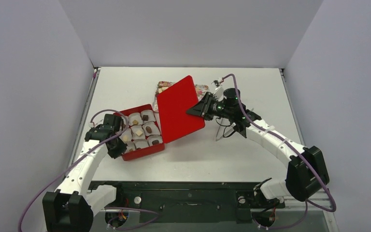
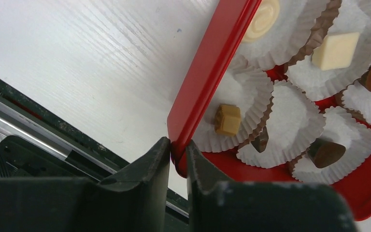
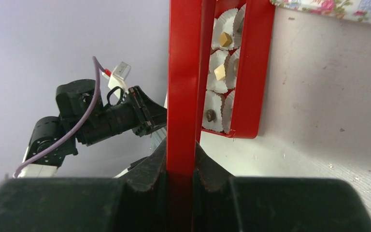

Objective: Pack the chocolate
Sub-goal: Move the packing box to the center of the board, then close the box lid on the packing box.

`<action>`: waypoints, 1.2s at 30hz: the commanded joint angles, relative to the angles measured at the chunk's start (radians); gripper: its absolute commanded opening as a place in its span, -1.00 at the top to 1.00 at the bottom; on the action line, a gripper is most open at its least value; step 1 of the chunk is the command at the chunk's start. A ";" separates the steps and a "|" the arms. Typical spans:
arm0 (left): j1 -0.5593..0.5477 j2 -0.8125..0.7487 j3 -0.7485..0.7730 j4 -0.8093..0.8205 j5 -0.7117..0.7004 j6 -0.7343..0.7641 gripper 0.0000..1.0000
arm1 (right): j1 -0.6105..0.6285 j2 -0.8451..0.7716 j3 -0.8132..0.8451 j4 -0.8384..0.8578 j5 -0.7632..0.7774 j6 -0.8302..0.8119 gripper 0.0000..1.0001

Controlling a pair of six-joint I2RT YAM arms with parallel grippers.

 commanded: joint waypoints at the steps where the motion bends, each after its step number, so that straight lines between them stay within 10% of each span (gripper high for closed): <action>1: -0.015 -0.047 0.015 -0.018 -0.006 -0.078 0.52 | 0.035 0.046 0.080 0.124 -0.016 0.010 1.00; 13: 0.163 -0.053 0.266 -0.083 0.033 0.058 0.01 | 0.108 0.220 0.184 0.225 -0.006 0.073 1.00; 22: 0.471 0.024 0.471 -0.012 0.342 0.231 -0.99 | 0.262 0.441 0.371 0.303 0.066 0.154 1.00; 36: 0.507 0.036 0.294 0.116 0.428 0.216 -0.93 | 0.398 0.665 0.454 0.410 0.149 0.206 1.00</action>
